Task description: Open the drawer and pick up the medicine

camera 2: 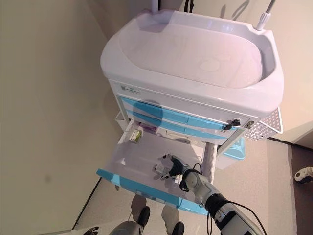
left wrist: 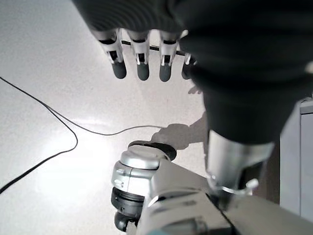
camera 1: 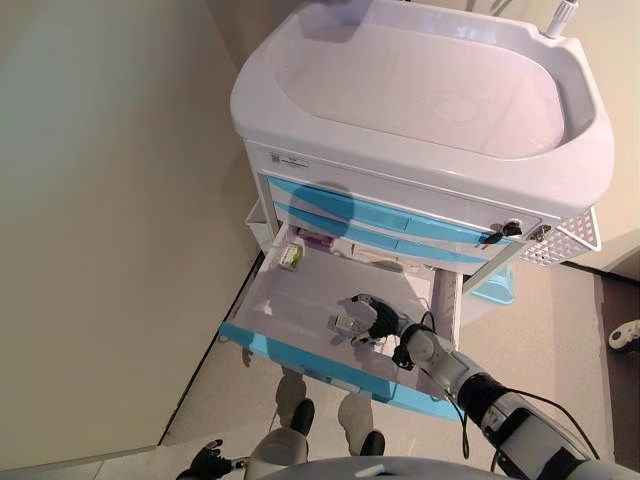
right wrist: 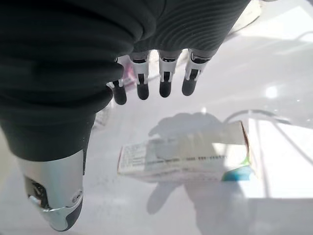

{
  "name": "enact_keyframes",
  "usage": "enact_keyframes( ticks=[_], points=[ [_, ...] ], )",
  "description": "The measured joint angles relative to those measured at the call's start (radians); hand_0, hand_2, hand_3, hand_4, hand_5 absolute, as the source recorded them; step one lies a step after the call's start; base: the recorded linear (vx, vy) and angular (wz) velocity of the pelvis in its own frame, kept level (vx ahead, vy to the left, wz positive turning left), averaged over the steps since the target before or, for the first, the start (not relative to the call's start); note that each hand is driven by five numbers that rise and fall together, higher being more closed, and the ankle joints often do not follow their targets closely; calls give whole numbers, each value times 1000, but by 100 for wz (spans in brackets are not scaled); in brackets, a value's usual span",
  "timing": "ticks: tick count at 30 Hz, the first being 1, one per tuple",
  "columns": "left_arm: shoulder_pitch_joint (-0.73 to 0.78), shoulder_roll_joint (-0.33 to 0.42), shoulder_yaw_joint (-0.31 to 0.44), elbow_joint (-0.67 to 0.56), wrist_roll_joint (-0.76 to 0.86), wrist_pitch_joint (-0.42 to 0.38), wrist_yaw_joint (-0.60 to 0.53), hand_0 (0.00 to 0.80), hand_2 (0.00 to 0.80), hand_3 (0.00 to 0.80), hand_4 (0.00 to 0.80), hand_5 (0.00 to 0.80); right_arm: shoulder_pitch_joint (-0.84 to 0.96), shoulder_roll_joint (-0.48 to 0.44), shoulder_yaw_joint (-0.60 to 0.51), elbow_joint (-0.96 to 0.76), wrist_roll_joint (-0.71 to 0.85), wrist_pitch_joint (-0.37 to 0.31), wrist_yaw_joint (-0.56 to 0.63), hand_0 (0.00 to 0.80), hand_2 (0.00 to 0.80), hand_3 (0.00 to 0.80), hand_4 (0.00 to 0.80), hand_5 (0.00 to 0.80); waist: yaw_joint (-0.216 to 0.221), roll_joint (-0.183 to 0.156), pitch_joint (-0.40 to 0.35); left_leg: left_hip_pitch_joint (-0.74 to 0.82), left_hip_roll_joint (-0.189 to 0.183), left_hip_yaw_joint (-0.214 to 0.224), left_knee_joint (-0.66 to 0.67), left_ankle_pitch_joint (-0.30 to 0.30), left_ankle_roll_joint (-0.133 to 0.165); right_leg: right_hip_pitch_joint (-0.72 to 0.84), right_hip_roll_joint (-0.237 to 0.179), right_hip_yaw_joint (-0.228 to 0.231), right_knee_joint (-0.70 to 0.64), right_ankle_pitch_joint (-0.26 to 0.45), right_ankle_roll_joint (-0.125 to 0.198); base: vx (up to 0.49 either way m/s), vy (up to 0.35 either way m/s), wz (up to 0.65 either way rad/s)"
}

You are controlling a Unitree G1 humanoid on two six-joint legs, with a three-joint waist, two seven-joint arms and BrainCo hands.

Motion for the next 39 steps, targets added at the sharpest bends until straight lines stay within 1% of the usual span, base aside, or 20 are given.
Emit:
enact_keyframes(
  ticks=[4, 6, 8, 14, 18, 19, 21, 25, 26, 27, 39],
  points=[
    [-11, 2, -37, -10, 0, -2, 10, 0, 0, 0, 0, 0, -49, 7, 36, 110, -85, 2, -30, 0, 0, 0, 0, 0, 2, 6, 15, -27, 2, 0, 13, 1, 1, -43, -8, 2, 46, -15, -4, -49, 20, 0],
    [-33, 3, -67, -12, 0, -5, 17, 0, 0, 0, 0, 0, -91, 14, 50, 189, -132, 15, -48, 0, 0, 0, 0, 0, 3, 21, 33, -45, 0, -4, 25, 1, 2, -62, -12, 2, 65, -20, -4, -50, 32, 5],
    [-42, 5, -89, -12, 0, -8, 18, 0, 0, 0, 0, 0, -116, 37, 51, 254, -152, 20, -73, 0, 0, 0, 0, 0, 4, 32, 40, -50, -3, -7, 29, 2, 2, -69, -15, 0, 78, -25, -3, -34, 32, 5],
    [-76, 4, -131, -11, -1, -10, 24, 0, 0, 0, 0, 0, -206, 61, 52, 370, -201, 39, -133, 0, 0, 0, 0, 0, 5, 51, 53, -68, -10, -25, 43, 4, 1, -102, -29, -15, 141, -58, -1, -39, 34, 9],
    [-95, 3, -167, -20, -1, -10, 26, 0, 0, 0, 0, 0, -274, 53, 48, 414, -217, 60, -175, 0, 0, 0, 0, 0, 6, 79, 68, -104, -15, -42, 53, 11, -1, -150, -42, -24, 198, -77, -4, -44, 46, 12],
    [-101, 1, -175, -23, -1, -10, 26, 0, 0, 0, 0, 0, -294, 47, 48, 417, -217, 69, -180, 0, 0, 0, 0, 0, 7, 91, 76, -108, -18, -44, 55, 13, 0, -161, -47, -25, 214, -83, -4, -41, 56, 9],
    [-102, -1, -184, -31, -1, -10, 29, 0, 0, 0, 0, 0, -312, 45, 47, 421, -217, 79, -182, 0, 0, 0, 0, 0, 9, 101, 82, -122, -22, -44, 58, 15, 1, -186, -56, -25, 243, -94, -4, -27, 51, 4],
    [-105, -2, -186, -40, -2, -10, 37, 0, 0, 0, 0, 0, -324, 50, 47, 417, -217, 85, -195, 0, 0, 0, 0, 0, 4, 106, 85, -136, -25, -42, 59, 22, 2, -211, -64, -24, 266, -102, -5, -9, 42, 0],
    [-109, -3, -186, -40, -2, -10, 38, 0, 0, 0, 0, 0, -325, 51, 47, 417, -217, 86, -198, 75, 75, 75, 75, 75, 3, 107, 85, -137, -25, -41, 59, 22, 2, -213, -64, -23, 268, -103, -5, -5, 36, -4],
    [-115, -4, -186, -42, -2, -11, 39, 0, 0, 0, 0, 0, -325, 54, 47, 416, -217, 86, -201, 800, 800, 800, 800, 800, 3, 107, 86, -138, -25, -40, 59, 22, 2, -215, -64, -22, 269, -103, -5, -5, 36, -4],
    [-139, -12, -195, -50, -12, -11, 65, 0, 0, 0, 0, 0, -348, 71, 50, 404, -239, 92, -224, 800, 800, 800, 800, 800, -1, 112, 92, -139, -22, -20, 55, 22, 3, -231, -64, -2, 279, -104, -6, -2, 5, -4]
  ],
)
